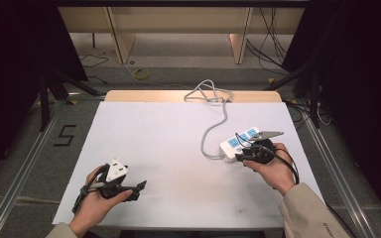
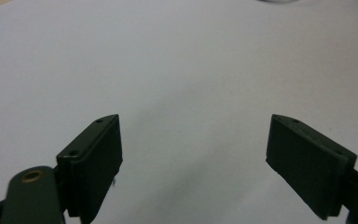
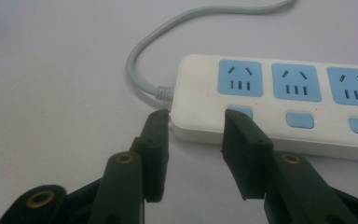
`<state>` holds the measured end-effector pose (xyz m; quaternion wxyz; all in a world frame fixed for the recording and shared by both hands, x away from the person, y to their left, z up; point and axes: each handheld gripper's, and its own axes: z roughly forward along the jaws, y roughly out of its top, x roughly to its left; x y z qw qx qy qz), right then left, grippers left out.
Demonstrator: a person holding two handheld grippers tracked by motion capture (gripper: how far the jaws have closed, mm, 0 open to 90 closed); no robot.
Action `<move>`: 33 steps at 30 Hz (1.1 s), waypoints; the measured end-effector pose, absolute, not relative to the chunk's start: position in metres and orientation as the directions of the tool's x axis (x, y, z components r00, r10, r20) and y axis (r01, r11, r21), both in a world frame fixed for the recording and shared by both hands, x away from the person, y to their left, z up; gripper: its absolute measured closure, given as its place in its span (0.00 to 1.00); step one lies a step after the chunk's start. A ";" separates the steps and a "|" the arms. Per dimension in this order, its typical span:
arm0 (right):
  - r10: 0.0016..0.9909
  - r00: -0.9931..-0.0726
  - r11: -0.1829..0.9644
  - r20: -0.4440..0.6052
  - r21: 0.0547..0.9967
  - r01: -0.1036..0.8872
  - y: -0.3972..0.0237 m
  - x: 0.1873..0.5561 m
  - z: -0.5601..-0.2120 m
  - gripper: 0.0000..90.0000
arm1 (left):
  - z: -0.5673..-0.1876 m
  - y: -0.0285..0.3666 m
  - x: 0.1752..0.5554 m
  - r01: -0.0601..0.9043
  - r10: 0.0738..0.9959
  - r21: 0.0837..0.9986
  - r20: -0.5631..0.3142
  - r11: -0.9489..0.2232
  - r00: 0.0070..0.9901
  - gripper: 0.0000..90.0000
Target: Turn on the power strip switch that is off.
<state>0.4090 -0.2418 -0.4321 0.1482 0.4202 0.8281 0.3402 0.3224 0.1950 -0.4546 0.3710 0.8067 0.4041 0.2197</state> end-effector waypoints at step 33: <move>0.778 -0.626 0.402 0.052 0.725 0.560 -0.254 0.372 -0.439 0.58 | -0.454 0.196 0.323 0.494 0.820 0.778 0.047 -0.388 0.571 0.20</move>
